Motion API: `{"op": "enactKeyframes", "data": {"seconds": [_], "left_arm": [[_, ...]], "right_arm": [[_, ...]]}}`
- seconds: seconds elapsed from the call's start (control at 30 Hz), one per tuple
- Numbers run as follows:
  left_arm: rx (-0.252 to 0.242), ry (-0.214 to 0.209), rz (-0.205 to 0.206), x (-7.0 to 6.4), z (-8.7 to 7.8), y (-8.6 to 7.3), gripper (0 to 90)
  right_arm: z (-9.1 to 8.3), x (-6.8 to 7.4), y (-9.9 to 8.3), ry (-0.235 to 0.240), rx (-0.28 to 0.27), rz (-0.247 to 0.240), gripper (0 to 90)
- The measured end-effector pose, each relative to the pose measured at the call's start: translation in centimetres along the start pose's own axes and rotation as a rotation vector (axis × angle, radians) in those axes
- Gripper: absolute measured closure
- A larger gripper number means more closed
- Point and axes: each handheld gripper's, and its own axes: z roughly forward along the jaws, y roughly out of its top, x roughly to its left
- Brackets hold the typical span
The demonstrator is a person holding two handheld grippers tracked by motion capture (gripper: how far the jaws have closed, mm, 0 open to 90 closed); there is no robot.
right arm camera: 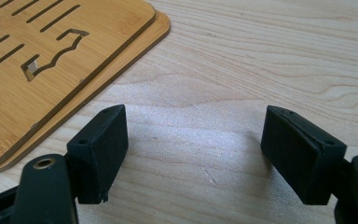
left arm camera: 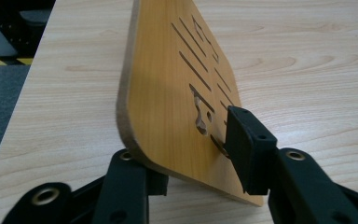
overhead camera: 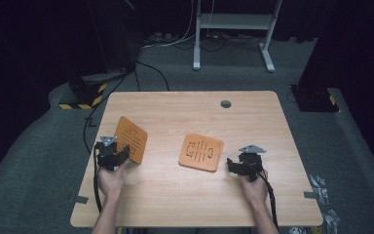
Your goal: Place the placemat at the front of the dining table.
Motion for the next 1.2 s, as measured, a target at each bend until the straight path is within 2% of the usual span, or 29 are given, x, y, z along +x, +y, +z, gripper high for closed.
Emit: {"op": "enactKeyframes", "data": {"seconds": [0.2, 0.3, 0.5, 0.6, 0.7, 0.8, 1.07, 1.2], "left_arm": [[0.017, 0.031, 0.010, 0.1, 0.2, -0.2, 53.0], [0.020, 0.030, -0.006, 0.2, 0.4, -0.3, 51.5], [0.045, 0.039, 0.007, 0.1, 0.7, -0.3, 46.9], [0.052, 0.032, -0.028, 0.3, 1.0, -0.4, 43.6], [0.060, 0.033, -0.034, 0.3, 1.1, -0.4, 41.5], [0.080, 0.048, -0.015, 0.3, 1.2, -0.4, 36.5], [0.083, 0.054, -0.023, 0.4, 1.4, -0.5, 29.2], [0.081, 0.092, 0.006, 0.3, 1.3, -0.4, 23.5]], "right_arm": [[0.0, 0.0, 0.0, 0.000, 0.001, 0.000, 22.8], [0.0, 0.0, 0.0, 0.000, 0.000, 0.000, 22.8], [-0.1, 0.0, 0.0, 0.008, 0.011, -0.001, 22.8], [-0.1, 0.0, 0.0, 0.006, 0.007, 0.000, 22.8], [0.0, 0.0, 0.0, 0.000, 0.000, 0.000, 22.8], [0.0, 0.0, 0.0, 0.004, 0.005, 0.000, 22.8], [0.0, 0.0, 0.0, 0.000, 0.000, 0.000, 22.8], [0.0, 0.0, 0.0, 0.003, 0.005, 0.000, 22.8]]}}
